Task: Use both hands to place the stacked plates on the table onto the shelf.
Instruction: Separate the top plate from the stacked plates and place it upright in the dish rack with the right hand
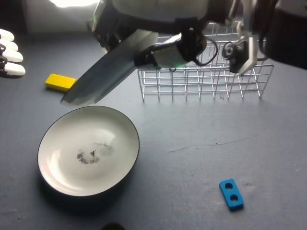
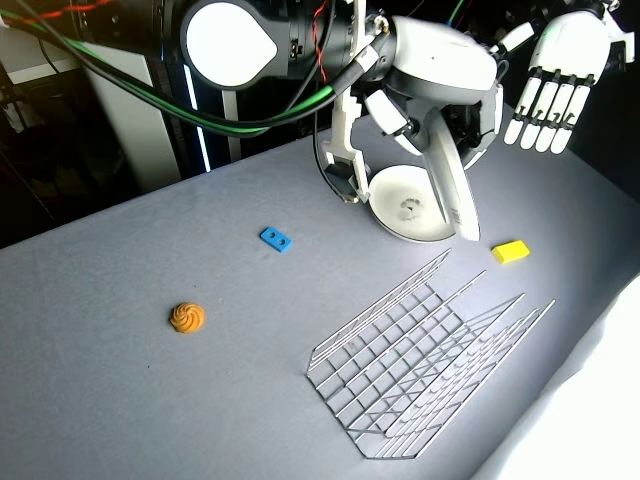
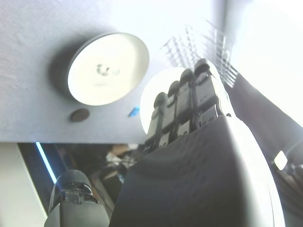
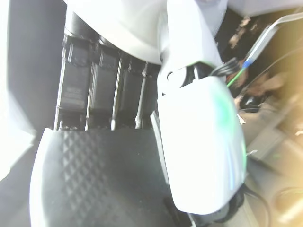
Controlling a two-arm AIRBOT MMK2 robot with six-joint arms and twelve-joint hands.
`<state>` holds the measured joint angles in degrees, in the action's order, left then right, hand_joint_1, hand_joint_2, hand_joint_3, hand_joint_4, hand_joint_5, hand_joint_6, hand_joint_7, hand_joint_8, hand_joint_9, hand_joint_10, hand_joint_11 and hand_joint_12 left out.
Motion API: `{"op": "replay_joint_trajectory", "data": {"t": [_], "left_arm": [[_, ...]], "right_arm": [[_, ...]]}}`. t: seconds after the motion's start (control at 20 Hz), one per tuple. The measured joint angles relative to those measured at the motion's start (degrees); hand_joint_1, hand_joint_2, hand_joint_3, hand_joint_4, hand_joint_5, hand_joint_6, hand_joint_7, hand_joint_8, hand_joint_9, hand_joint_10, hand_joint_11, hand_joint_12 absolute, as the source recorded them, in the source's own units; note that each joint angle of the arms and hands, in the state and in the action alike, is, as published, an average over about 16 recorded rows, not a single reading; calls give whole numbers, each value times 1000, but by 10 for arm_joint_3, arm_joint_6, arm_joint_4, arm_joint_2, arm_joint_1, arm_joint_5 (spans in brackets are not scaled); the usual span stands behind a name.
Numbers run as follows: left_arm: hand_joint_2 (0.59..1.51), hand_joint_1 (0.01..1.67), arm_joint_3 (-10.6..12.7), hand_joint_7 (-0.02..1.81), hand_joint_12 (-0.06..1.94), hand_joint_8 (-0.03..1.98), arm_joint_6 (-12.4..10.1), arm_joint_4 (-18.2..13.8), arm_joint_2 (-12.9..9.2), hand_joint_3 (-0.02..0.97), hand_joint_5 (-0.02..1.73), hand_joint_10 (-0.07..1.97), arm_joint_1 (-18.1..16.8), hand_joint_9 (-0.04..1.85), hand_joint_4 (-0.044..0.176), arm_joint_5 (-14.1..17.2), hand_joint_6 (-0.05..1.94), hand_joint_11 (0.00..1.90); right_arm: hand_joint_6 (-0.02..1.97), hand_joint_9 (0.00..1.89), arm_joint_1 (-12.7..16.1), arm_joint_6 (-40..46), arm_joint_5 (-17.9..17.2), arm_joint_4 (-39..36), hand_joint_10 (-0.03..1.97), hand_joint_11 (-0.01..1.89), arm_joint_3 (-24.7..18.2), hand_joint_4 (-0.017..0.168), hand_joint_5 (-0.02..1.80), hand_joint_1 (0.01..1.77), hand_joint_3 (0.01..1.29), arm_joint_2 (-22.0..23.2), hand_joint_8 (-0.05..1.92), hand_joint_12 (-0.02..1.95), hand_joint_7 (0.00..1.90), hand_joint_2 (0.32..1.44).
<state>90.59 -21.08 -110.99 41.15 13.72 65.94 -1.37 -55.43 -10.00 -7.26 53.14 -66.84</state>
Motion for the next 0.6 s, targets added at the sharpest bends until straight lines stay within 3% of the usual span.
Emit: {"op": "replay_joint_trajectory", "data": {"t": [0.6], "left_arm": [[918,17,0,18,-14,-2,0,-3,0,19,21,4,-4,19,4,1,4,14]], "right_arm": [[966,1043,25,137,3,82,921,937,28,-7,905,1363,16,20,810,906,1071,1013]]}}
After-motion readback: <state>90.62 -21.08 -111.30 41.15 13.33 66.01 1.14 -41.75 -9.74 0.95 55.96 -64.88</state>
